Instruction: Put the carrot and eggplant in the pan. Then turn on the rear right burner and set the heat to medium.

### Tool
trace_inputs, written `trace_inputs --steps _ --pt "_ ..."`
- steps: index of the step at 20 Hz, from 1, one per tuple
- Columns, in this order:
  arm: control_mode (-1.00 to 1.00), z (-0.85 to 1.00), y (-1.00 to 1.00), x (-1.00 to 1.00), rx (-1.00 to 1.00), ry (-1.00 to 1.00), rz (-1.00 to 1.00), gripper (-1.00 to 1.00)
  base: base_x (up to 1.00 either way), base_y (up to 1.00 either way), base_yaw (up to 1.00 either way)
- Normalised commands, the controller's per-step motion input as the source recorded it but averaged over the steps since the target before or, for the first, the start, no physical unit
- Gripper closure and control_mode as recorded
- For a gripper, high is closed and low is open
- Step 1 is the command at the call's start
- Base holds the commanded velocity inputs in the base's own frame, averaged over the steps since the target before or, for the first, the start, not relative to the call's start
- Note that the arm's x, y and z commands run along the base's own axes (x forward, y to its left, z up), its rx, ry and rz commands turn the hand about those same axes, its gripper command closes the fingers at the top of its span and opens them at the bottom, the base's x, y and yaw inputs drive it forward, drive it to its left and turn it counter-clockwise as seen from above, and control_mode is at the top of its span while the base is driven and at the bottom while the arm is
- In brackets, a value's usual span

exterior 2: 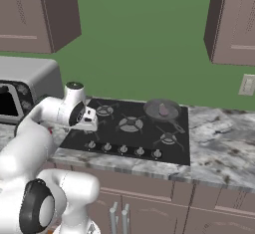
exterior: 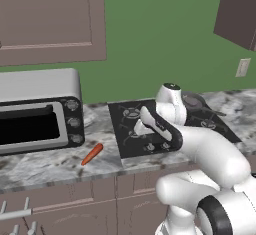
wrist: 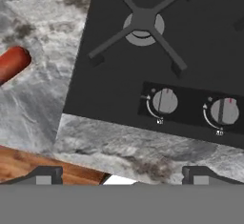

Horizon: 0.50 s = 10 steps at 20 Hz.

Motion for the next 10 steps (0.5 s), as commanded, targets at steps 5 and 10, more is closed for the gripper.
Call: trace_inputs --steps 5,10 --pt "-1.0 0.0 0.53 0.01 0.0 0.06 -0.26 -1.0 0.0 0.0 0.0" --pt "-1.0 0.0 0.18 0.1 0.0 0.0 -0.09 -1.0 0.0 0.0 0.0"
